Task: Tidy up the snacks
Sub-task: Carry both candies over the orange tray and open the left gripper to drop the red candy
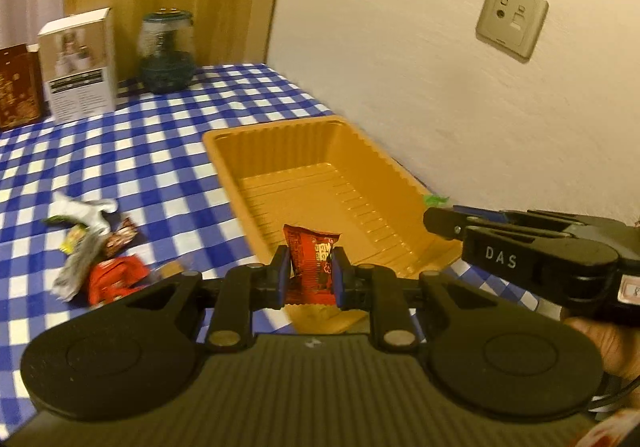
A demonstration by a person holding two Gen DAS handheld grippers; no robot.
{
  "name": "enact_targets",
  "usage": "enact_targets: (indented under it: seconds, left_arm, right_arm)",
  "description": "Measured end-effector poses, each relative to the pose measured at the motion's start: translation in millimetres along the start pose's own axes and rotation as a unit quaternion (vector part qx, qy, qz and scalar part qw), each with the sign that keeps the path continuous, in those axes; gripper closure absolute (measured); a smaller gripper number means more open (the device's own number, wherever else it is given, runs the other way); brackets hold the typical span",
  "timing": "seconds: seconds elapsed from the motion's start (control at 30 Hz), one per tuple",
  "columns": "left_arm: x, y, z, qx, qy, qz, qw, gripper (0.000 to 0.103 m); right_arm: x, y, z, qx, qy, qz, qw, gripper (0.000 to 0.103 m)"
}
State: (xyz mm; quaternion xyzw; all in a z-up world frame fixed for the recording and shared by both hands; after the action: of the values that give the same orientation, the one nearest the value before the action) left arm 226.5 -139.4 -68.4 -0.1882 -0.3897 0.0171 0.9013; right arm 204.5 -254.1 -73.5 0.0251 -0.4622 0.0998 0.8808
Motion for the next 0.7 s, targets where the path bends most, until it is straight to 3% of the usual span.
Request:
enact_targets:
  seconds: [0.27,0.37,0.7]
  left_arm:
    - [3,-16,-27,-0.001,0.000,-0.020,0.9998,0.083]
    - [3,-16,-33,0.002,0.000,-0.027,0.9996,0.077]
    - [0,14,-5,0.028,-0.015,-0.003,0.9995,0.074]
  right_arm:
    - [-2,-16,-15,-0.004,0.005,-0.019,1.000,0.082]
    - [-3,-19,-18,-0.004,0.006,-0.026,1.000,0.082]
    - [5,-14,-23,0.011,-0.011,-0.030,0.999,0.082]
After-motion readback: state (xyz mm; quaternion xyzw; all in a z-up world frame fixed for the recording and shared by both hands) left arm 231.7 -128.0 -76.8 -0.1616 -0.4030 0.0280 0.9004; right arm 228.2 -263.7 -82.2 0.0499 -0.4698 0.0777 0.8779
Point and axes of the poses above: each gripper's, at about its wrist camera, not at the fingertips, and z roughly against the way its jaws point, y to its left, x to its top, the point moved 8 cm from there along -z, roughly the way its jaws point, and after that the axes turned 13 degrees about z, right-handed, at the moved point
